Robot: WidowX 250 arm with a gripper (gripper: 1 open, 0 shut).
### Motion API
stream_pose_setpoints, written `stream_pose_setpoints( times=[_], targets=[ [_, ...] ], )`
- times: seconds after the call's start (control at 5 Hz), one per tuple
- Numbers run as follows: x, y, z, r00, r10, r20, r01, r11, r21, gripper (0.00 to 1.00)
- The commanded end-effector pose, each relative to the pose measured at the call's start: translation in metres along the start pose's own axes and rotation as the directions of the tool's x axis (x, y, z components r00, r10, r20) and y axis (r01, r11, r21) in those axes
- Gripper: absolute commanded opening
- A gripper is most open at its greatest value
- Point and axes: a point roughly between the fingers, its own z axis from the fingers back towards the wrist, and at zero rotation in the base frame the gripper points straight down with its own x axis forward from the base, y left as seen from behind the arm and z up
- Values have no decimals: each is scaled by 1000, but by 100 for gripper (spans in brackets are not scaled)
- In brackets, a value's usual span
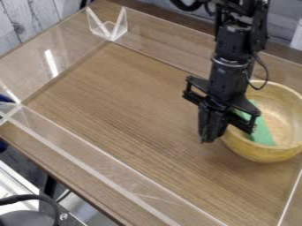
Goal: Remove the green block from inside the brown bowl and put it on the table
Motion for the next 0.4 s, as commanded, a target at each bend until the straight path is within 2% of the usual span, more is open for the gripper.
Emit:
stream_pose_setpoints(
  times=[0.0,0.2],
  targets=[
    [16,-7,11,998,-17,59,17,1000,-3,0],
    [20,-15,5,998,-40,52,40,999,-4,0]
  ],
)
